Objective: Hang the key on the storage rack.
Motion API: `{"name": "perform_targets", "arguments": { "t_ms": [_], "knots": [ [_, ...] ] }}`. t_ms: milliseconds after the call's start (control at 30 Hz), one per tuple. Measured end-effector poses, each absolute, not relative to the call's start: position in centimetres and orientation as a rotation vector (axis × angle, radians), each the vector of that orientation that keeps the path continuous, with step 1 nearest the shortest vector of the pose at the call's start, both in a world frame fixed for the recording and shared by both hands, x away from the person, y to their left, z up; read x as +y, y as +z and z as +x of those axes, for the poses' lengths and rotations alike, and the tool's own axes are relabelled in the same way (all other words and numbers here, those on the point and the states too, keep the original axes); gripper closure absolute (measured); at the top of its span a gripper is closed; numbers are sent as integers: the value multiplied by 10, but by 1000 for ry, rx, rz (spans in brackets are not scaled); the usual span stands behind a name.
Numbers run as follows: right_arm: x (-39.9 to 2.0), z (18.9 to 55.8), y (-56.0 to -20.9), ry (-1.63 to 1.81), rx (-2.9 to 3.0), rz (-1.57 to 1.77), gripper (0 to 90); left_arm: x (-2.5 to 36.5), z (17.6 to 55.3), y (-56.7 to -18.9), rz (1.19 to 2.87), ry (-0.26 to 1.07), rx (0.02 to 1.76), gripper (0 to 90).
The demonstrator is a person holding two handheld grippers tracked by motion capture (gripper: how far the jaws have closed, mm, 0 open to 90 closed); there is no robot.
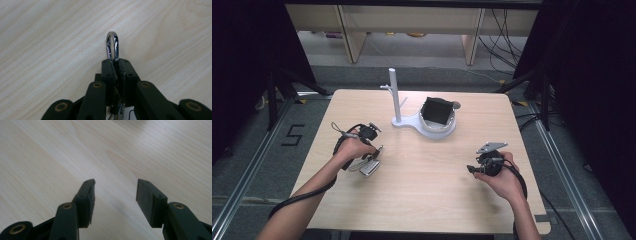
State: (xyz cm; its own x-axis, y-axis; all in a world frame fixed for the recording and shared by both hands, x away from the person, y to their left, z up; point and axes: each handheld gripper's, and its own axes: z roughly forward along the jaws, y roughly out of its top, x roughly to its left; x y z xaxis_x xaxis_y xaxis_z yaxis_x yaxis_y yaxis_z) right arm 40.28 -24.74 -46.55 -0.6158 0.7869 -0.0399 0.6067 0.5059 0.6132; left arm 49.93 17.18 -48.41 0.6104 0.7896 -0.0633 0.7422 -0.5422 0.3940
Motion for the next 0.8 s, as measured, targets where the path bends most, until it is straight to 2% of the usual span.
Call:
{"name": "perform_targets", "arguments": {
  "t_ms": [800],
  "knots": [
    [-248,401,-466,806,2445,1196,499,191,478,-483,2296,237,1152,847]
  ]
}}
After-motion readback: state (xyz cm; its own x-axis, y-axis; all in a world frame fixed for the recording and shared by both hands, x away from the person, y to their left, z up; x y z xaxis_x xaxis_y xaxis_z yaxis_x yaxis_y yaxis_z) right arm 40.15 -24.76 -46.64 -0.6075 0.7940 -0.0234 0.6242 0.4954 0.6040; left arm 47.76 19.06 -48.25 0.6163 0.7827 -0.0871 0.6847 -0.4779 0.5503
